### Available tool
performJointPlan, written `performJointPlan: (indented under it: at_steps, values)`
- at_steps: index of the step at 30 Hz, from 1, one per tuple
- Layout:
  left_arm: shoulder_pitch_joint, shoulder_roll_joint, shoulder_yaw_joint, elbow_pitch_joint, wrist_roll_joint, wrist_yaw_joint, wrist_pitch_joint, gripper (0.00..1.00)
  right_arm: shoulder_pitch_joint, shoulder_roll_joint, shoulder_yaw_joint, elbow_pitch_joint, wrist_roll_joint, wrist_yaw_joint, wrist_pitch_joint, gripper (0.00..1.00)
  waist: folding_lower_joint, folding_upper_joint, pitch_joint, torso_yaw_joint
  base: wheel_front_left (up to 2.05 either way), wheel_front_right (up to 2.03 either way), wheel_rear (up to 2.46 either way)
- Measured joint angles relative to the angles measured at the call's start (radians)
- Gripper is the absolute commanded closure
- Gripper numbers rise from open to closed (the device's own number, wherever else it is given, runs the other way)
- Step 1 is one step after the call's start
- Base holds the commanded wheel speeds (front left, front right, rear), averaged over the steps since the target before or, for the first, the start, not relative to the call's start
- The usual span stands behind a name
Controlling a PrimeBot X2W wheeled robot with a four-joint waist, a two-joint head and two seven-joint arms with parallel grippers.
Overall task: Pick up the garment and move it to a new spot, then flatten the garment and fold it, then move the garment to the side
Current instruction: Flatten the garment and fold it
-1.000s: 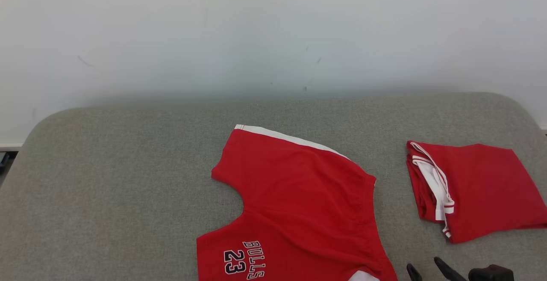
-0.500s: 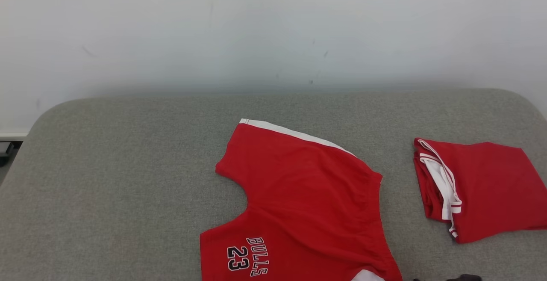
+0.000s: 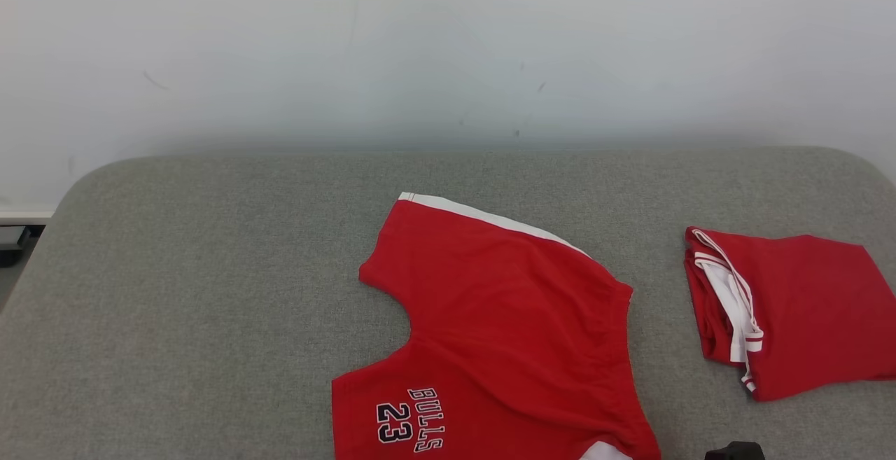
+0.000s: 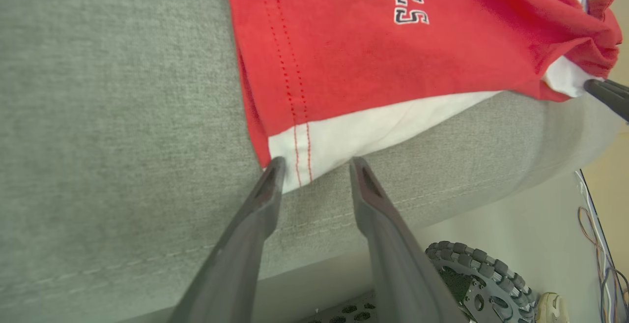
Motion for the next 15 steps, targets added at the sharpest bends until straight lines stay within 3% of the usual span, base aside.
performJointPlan:
  at_steps: [1,3,5,6,12,13,15]
  values:
    - [-0.005,-0.001,0.0,0.01,0.0,-0.004,0.0,0.55,-0.001,0.0,0.001,0.003,0.0,0.0,0.0,0.97,0.0,0.0,0.0,0.0,0.0,0.0,0.0]
    - [-0.019,0.001,-0.003,0.032,0.004,-0.005,0.0,0.74,-0.008,0.002,0.002,0.008,0.0,0.002,0.0,1.0,0.0,0.0,-0.001,-0.001,0.0,0.0,0.0]
    - [-0.026,0.0,-0.002,0.043,0.007,-0.006,-0.002,0.78,-0.018,0.004,0.002,0.014,0.0,0.006,0.0,1.0,0.0,0.0,-0.002,-0.002,0.0,0.0,0.0]
    - [-0.029,-0.002,-0.003,0.047,0.008,-0.006,-0.002,1.0,-0.02,0.004,0.001,0.016,0.0,0.009,-0.001,1.0,0.0,0.0,-0.003,-0.002,0.0,0.0,0.0]
    - [-0.047,0.0,-0.022,0.073,0.036,-0.007,-0.013,1.0,-0.02,0.005,0.001,0.031,0.0,0.009,-0.003,1.0,0.0,-0.0001,-0.004,0.001,0.0,0.0,0.0]
    - [-0.047,0.0,-0.023,0.075,0.046,-0.007,-0.018,0.9,-0.02,0.006,0.0,0.033,0.0,0.01,-0.005,1.0,0.0,0.0,-0.004,0.001,0.0,0.0,0.0]
    - [-0.051,0.0,-0.024,0.08,0.055,-0.005,-0.027,0.15,-0.02,0.007,0.0,0.036,0.0,0.01,-0.01,1.0,0.0,0.0,-0.004,0.003,0.0,0.0,0.0]
